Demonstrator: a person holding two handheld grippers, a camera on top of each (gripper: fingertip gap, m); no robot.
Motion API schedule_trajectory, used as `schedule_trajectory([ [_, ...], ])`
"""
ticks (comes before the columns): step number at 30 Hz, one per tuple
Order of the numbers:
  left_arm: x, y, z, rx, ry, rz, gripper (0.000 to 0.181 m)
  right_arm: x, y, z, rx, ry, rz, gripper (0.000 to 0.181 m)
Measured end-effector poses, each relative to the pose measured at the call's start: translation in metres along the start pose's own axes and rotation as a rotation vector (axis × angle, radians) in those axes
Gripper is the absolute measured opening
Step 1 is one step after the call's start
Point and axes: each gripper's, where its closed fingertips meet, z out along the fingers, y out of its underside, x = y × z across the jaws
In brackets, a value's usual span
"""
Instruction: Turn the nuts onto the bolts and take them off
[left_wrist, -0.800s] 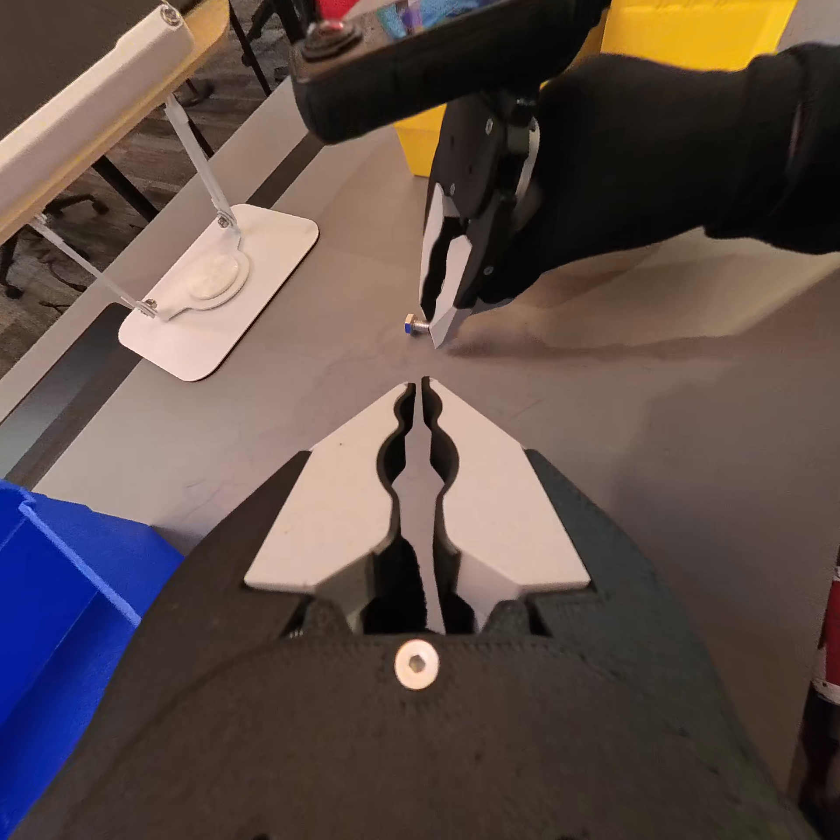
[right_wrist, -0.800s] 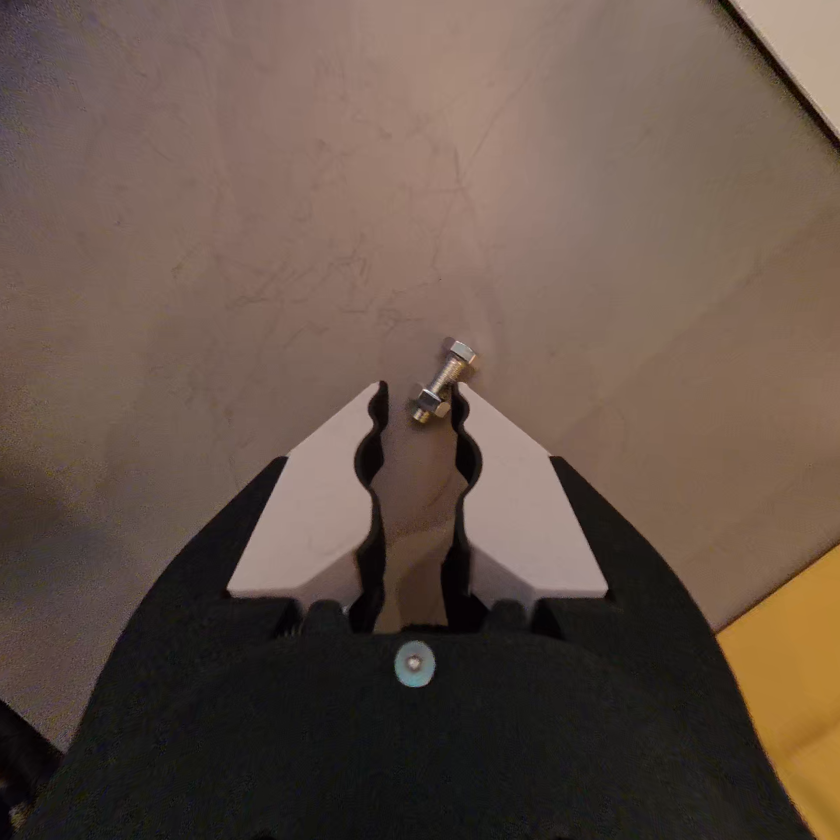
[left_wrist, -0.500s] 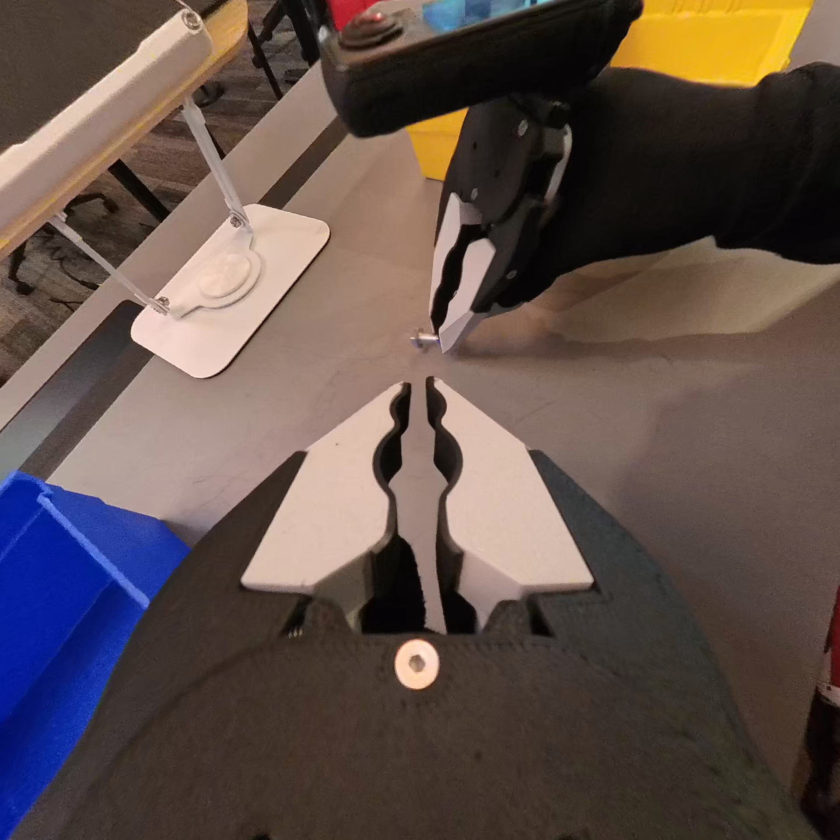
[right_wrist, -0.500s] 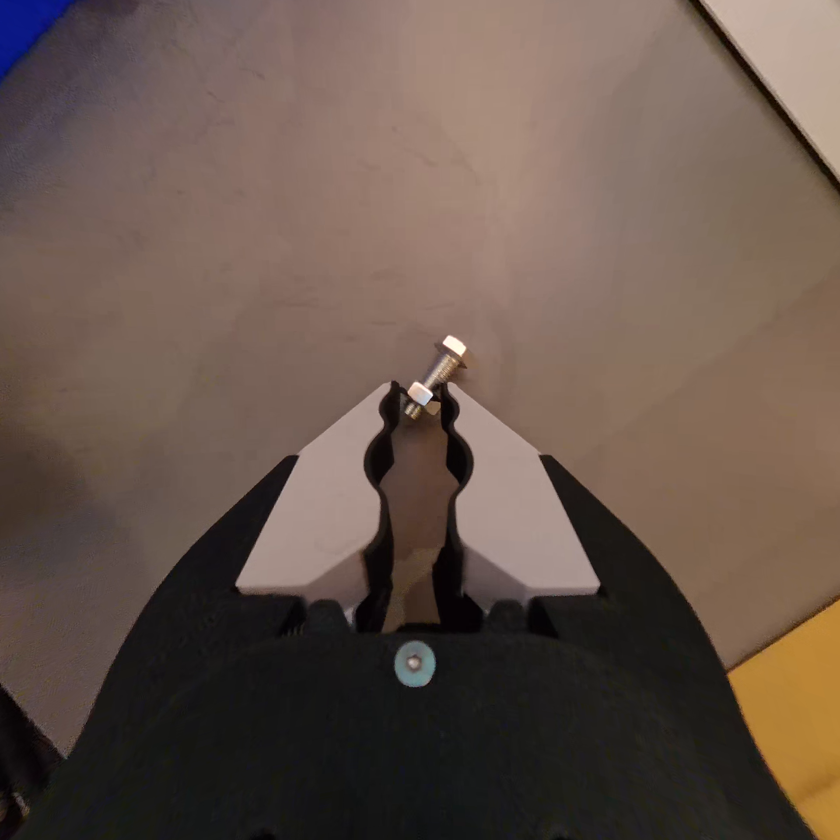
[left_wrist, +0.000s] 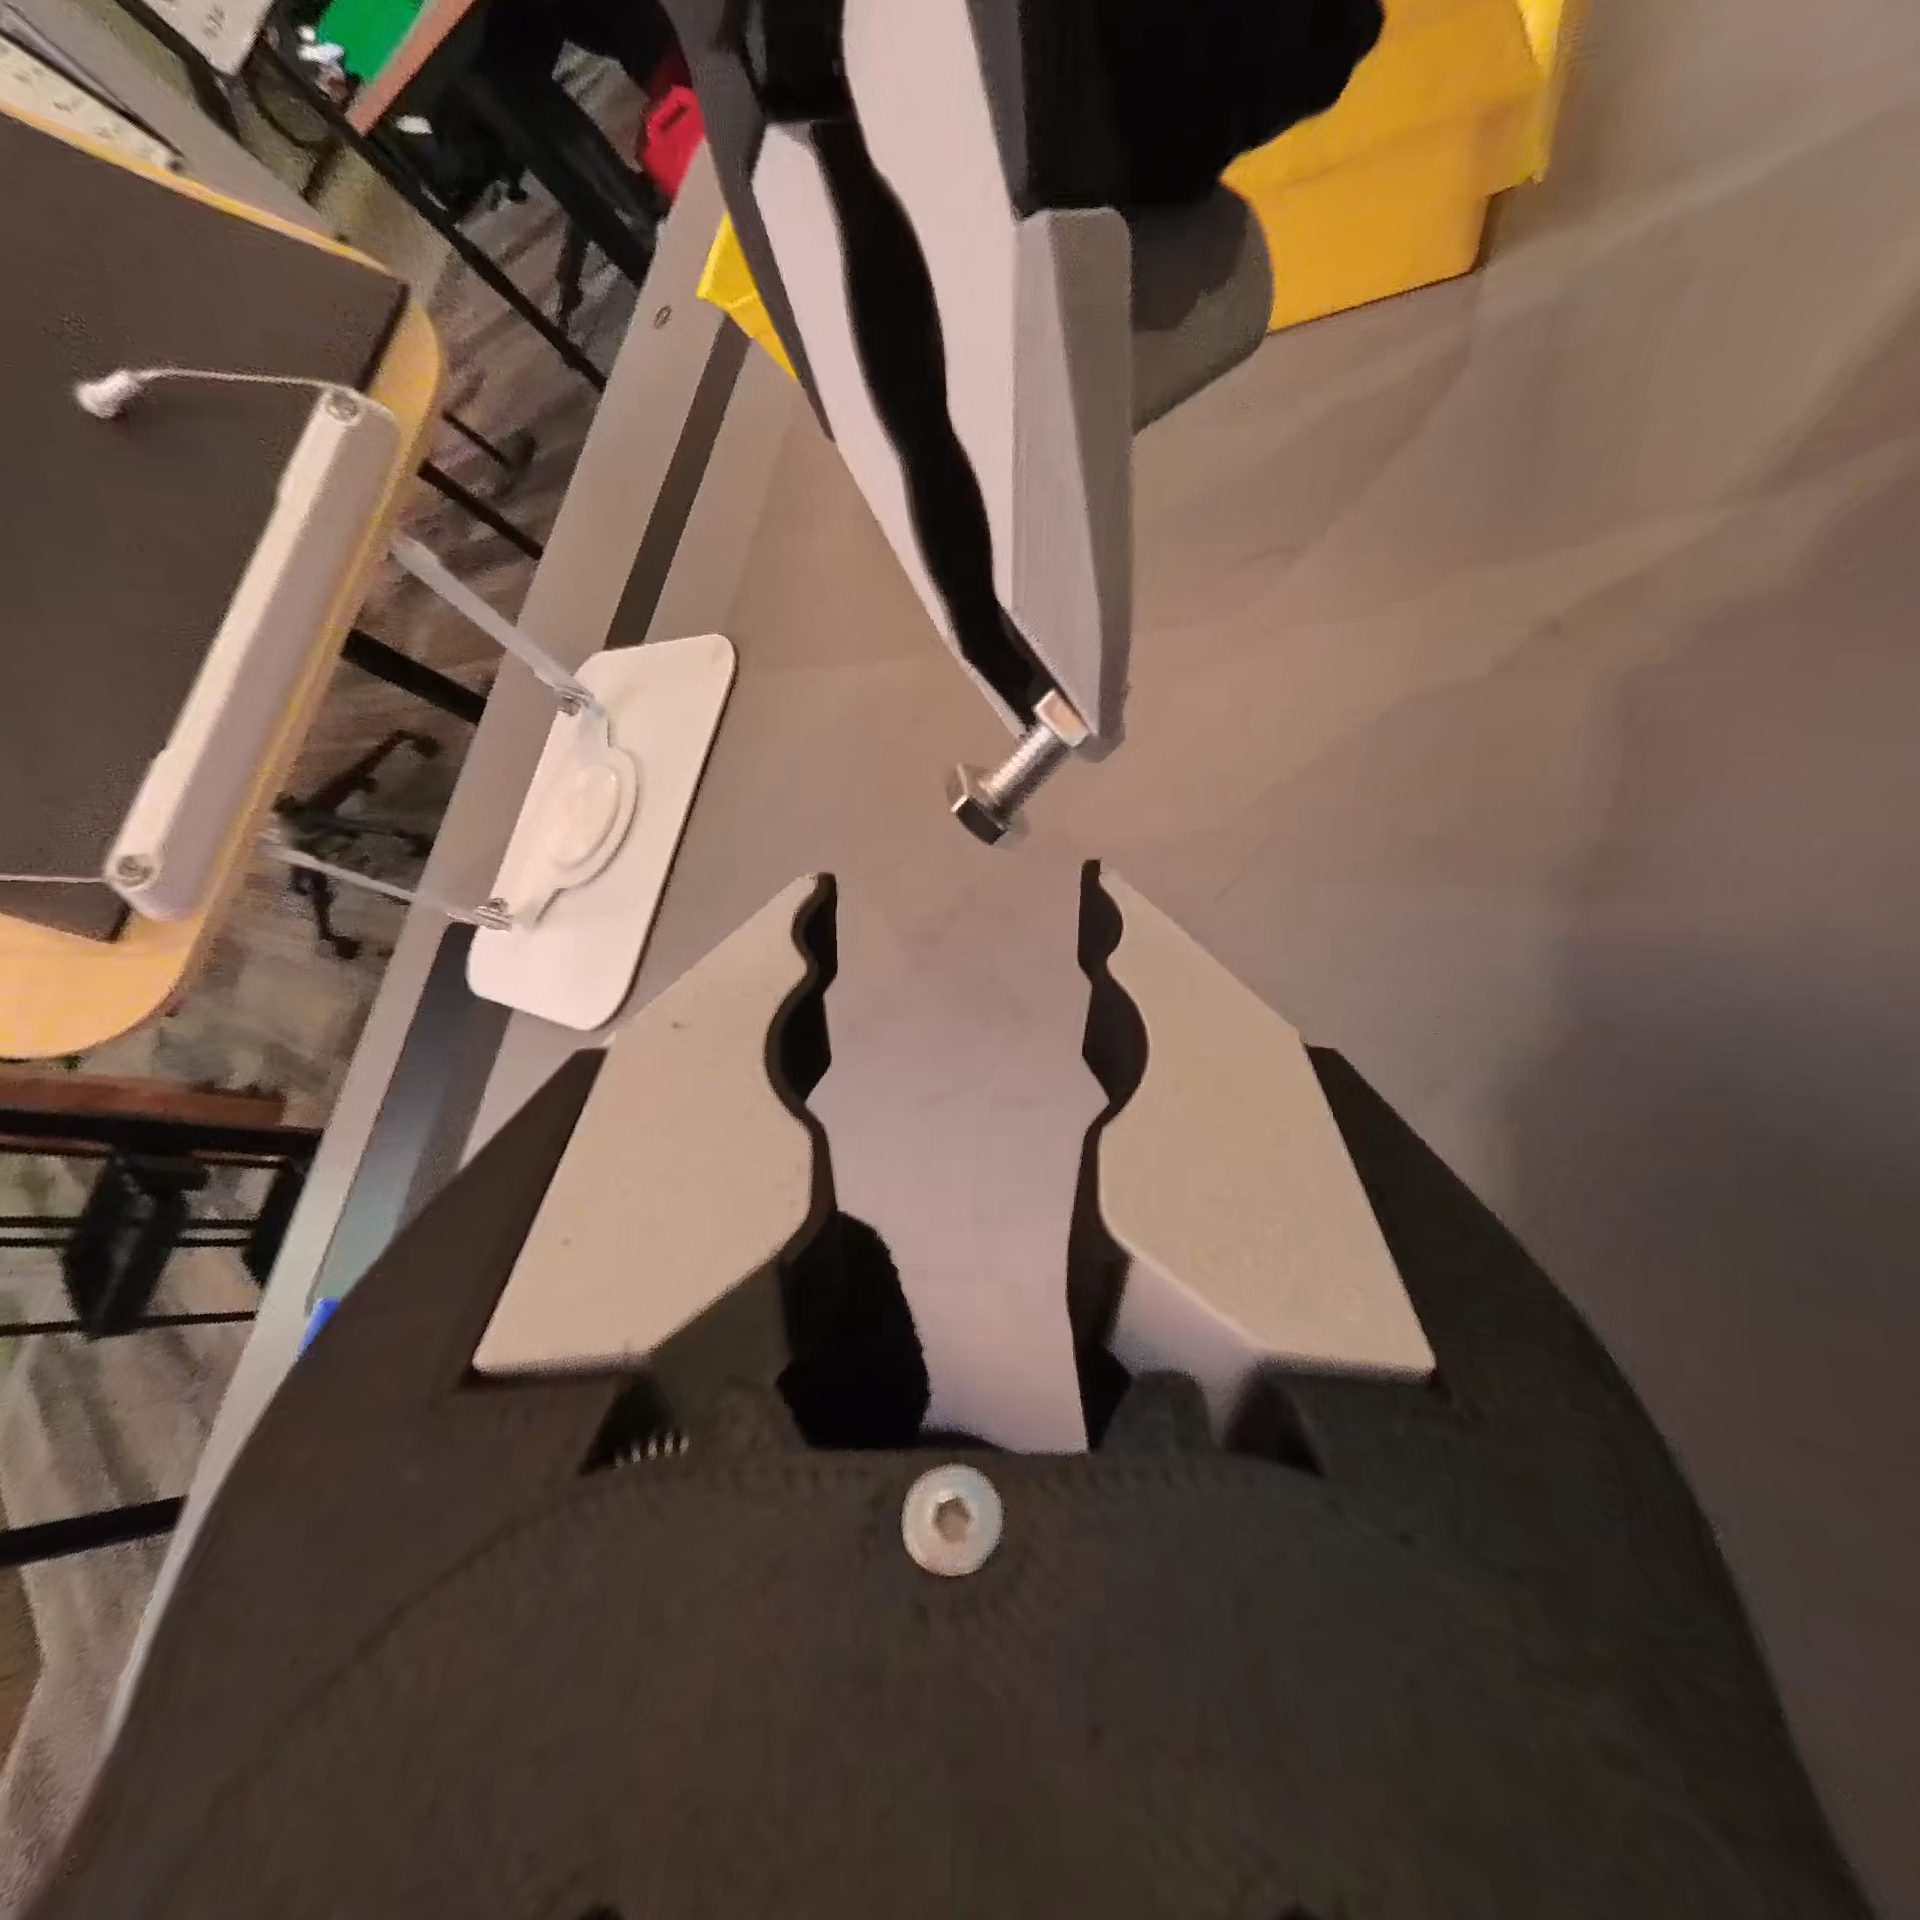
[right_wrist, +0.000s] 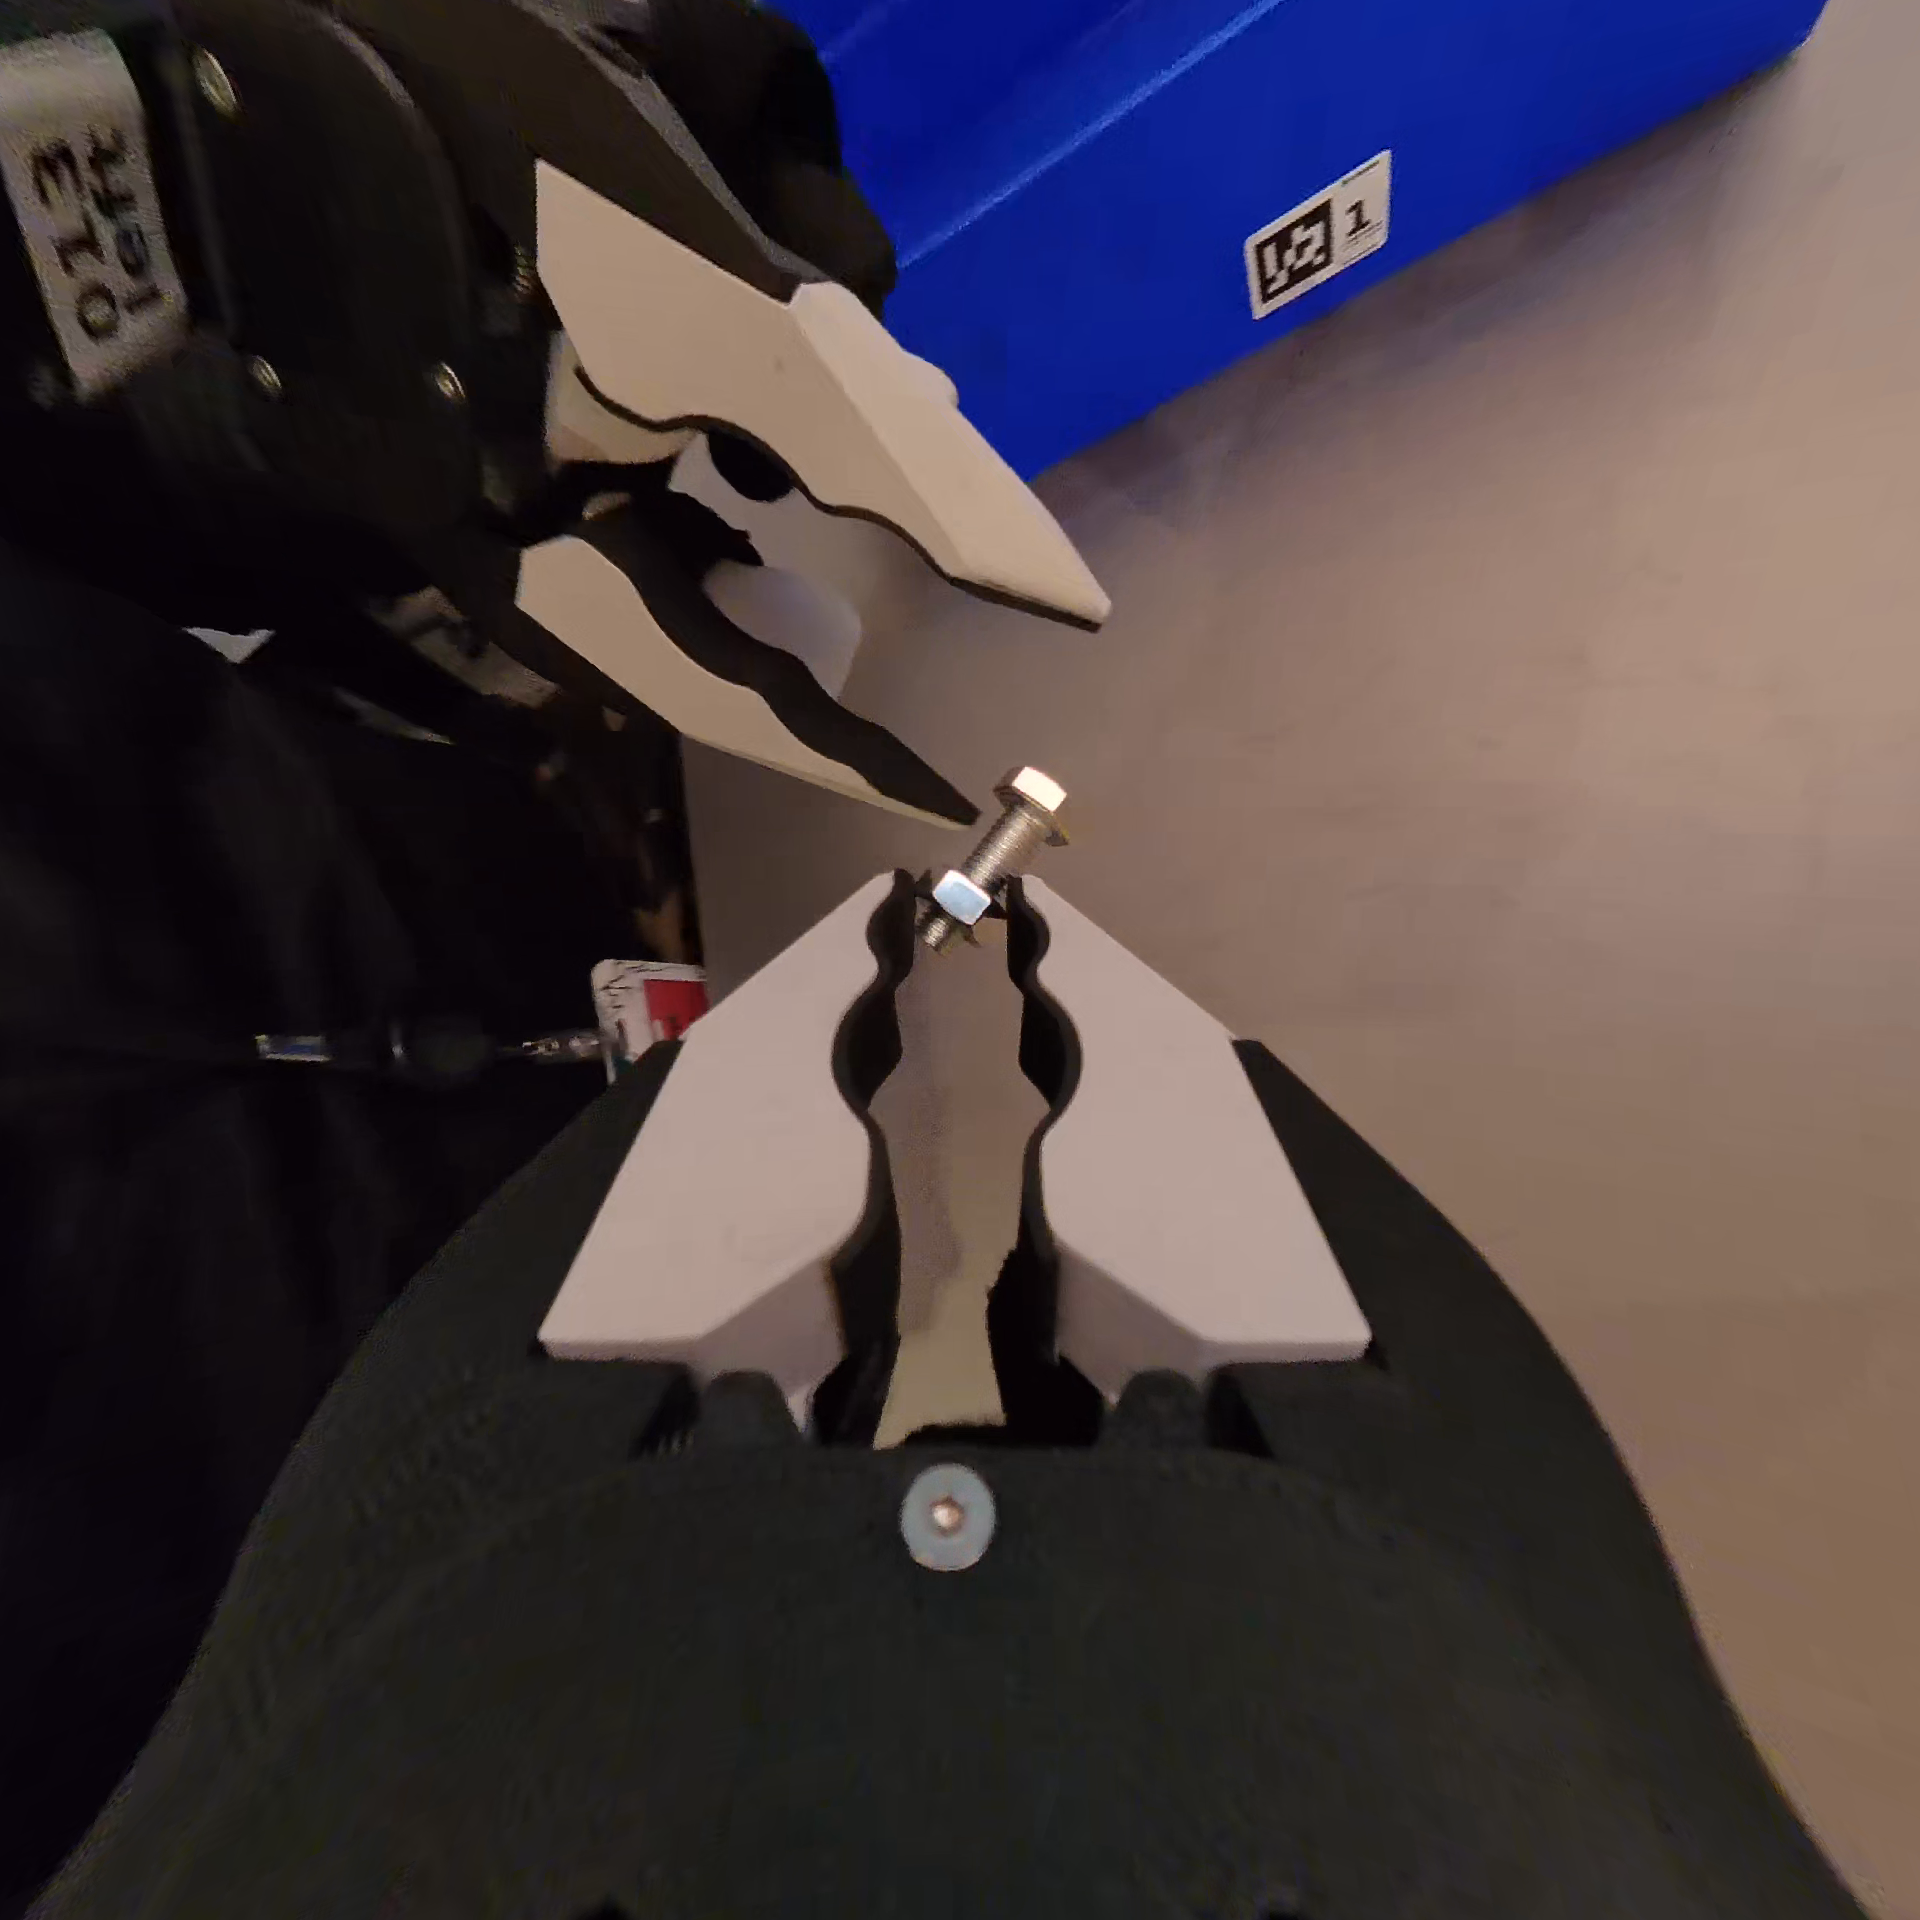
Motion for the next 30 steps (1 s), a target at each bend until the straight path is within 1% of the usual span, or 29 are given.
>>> schedule_trajectory([
  [3, 0.003, -0.003, 0.001, -0.003, -0.045, 0.073, 0.040, -0.008, 0.002, -0.002, 0.004, -0.070, 0.052, 0.016],
  [6, 0.012, -0.010, 0.003, 0.012, -0.054, 0.133, 0.038, -0.013, 0.007, -0.001, -0.004, -0.125, 0.096, 0.015],
  [9, 0.020, -0.012, 0.007, 0.011, -0.051, 0.176, 0.035, -0.011, 0.013, 0.001, -0.026, -0.138, 0.129, 0.015],
  [14, 0.027, -0.012, 0.012, 0.011, -0.046, 0.200, 0.029, -0.017, 0.016, 0.003, -0.029, -0.200, 0.154, 0.016],
  [18, 0.033, -0.014, 0.012, 0.027, -0.038, 0.228, 0.017, -0.019, 0.017, 0.002, -0.031, -0.226, 0.165, 0.015],
  [22, 0.036, -0.013, 0.013, 0.030, -0.035, 0.241, 0.016, -0.019, 0.020, 0.003, -0.041, -0.237, 0.173, 0.015],
  [25, 0.033, -0.013, 0.013, 0.031, -0.025, 0.186, 0.016, -0.018, 0.017, 0.003, -0.026, -0.234, 0.171, 0.016],
  [26, 0.030, -0.012, 0.013, 0.033, -0.025, 0.141, 0.016, -0.017, 0.013, 0.002, -0.006, -0.231, 0.167, 0.021],
  [28, 0.024, -0.012, 0.012, 0.054, 0.005, 0.005, 0.016, -0.015, -0.002, -0.006, 0.073, -0.198, 0.123, 0.036],
  [30, 0.020, -0.019, 0.009, 0.114, 0.055, -0.146, 0.016, -0.013, -0.017, -0.016, 0.143, -0.130, 0.029, 0.041],
])
